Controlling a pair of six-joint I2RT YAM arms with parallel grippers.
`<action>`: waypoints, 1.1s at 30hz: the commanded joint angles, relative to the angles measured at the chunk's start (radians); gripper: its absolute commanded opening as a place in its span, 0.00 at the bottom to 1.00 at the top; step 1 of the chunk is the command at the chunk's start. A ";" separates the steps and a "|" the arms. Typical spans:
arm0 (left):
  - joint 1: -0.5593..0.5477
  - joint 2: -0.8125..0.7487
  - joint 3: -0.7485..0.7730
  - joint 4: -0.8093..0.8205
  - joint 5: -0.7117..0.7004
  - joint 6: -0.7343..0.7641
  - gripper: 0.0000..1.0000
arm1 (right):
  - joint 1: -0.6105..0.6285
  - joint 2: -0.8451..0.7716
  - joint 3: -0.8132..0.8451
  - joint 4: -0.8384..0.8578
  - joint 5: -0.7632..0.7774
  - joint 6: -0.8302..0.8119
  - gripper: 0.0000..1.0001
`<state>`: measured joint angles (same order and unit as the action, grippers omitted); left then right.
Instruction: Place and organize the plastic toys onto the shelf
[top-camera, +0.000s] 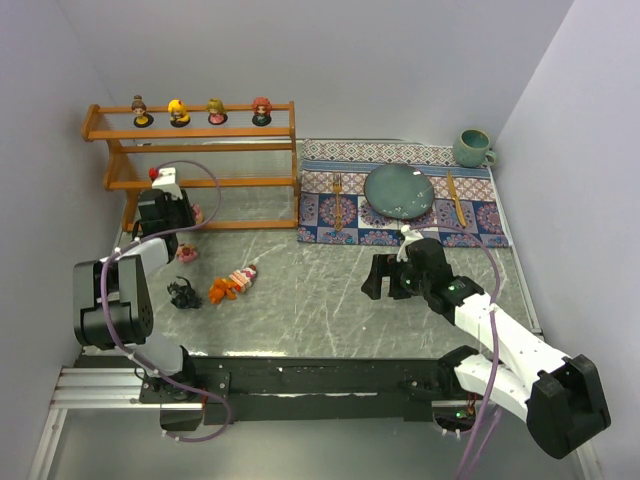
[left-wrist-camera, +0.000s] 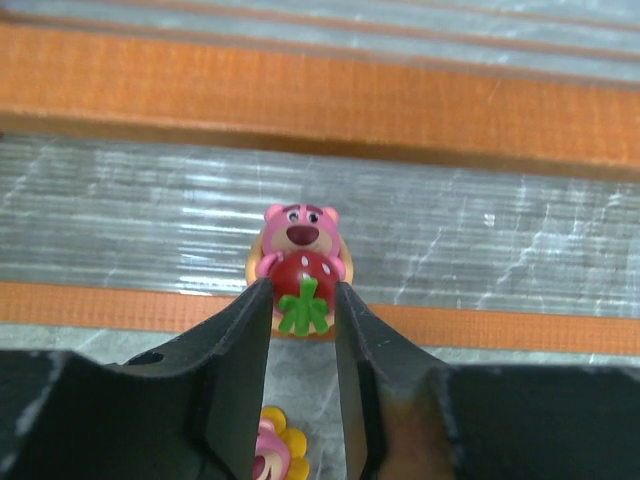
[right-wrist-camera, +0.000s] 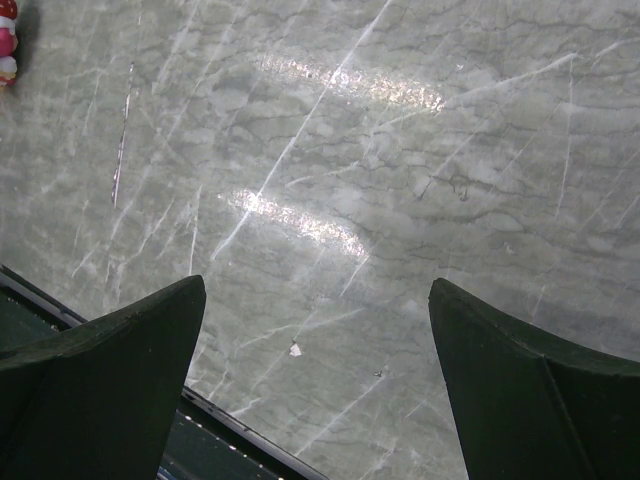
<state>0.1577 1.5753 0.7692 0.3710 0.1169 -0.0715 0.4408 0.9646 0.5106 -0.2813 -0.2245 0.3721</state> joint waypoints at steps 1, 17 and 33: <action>0.005 0.005 0.045 0.008 0.026 0.009 0.38 | 0.006 -0.001 0.040 0.027 0.014 -0.015 1.00; 0.003 -0.136 -0.050 -0.029 -0.023 -0.065 0.54 | 0.006 -0.018 0.029 0.030 0.019 -0.013 1.00; 0.005 -0.051 -0.002 -0.148 -0.065 -0.137 0.26 | 0.006 -0.038 0.012 0.039 0.028 -0.013 1.00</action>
<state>0.1577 1.4788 0.7174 0.2554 0.0586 -0.1799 0.4408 0.9436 0.5106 -0.2768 -0.2169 0.3721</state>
